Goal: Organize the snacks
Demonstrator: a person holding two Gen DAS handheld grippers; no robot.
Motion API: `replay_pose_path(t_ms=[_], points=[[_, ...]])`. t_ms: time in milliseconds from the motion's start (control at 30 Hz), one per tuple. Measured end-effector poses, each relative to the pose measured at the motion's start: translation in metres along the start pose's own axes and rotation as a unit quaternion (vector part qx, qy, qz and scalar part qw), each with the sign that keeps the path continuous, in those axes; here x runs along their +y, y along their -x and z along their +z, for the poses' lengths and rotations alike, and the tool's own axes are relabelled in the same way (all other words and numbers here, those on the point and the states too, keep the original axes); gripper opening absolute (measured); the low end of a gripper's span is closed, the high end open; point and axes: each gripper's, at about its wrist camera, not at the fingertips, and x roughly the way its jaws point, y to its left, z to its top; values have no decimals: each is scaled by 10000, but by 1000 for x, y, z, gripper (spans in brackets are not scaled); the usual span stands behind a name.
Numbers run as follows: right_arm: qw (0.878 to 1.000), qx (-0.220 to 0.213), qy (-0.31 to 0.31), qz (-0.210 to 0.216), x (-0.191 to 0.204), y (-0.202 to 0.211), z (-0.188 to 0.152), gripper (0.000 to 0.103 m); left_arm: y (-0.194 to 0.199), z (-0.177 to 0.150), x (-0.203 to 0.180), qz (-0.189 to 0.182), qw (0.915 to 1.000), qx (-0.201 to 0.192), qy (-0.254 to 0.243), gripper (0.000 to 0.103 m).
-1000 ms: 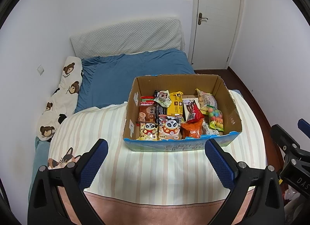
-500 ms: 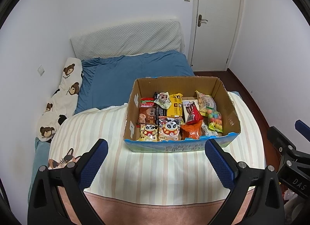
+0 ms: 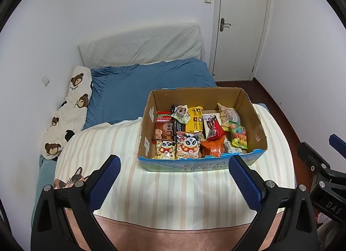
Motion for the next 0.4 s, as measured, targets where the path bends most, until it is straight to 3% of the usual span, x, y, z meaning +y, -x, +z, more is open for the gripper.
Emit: replay_pose_path(t_ms=[400], points=[[10000, 9, 4, 24, 1, 2, -1, 103, 2, 0, 0, 14, 10000, -67, 19, 103]])
